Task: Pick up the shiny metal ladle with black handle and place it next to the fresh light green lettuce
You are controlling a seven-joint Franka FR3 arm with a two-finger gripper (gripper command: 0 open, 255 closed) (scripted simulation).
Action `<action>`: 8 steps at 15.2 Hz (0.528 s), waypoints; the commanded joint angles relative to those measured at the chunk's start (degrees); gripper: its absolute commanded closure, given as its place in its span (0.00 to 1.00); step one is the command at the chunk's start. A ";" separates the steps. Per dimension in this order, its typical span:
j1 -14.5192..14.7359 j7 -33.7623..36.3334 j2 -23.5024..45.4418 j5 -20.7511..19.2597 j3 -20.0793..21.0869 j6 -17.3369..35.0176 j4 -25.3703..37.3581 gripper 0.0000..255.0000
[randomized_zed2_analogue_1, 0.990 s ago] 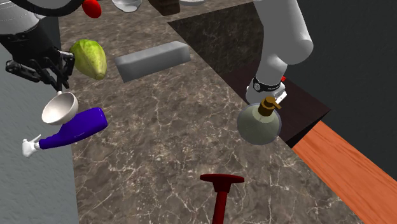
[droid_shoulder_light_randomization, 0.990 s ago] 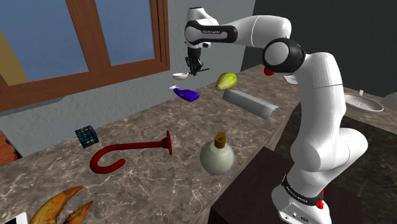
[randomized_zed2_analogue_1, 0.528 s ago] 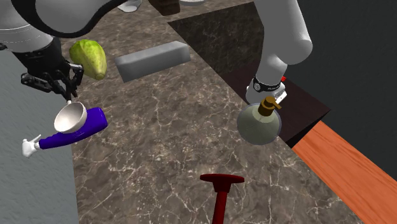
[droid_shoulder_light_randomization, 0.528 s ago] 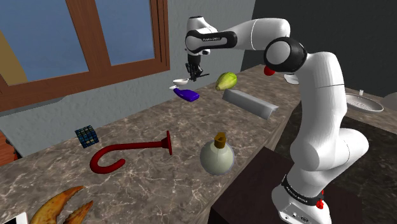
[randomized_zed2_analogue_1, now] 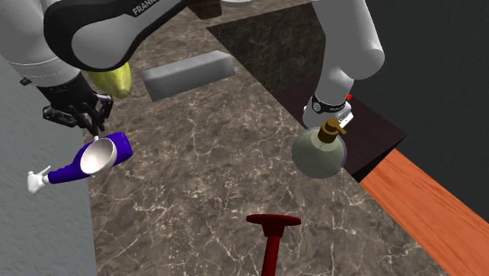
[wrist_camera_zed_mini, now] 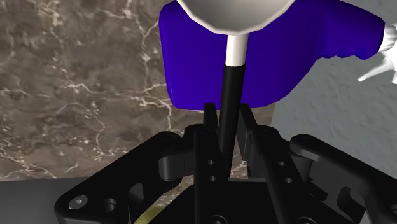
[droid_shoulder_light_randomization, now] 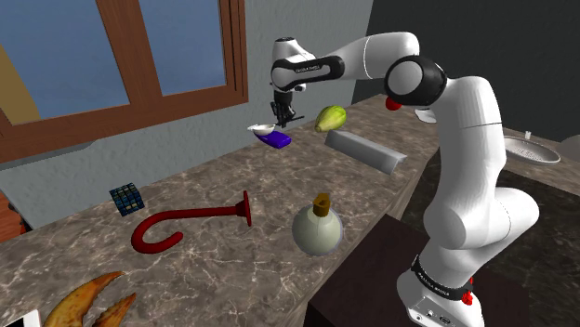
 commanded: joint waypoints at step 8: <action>-0.12 1.48 1.87 -1.33 -0.78 5.52 -3.92 1.00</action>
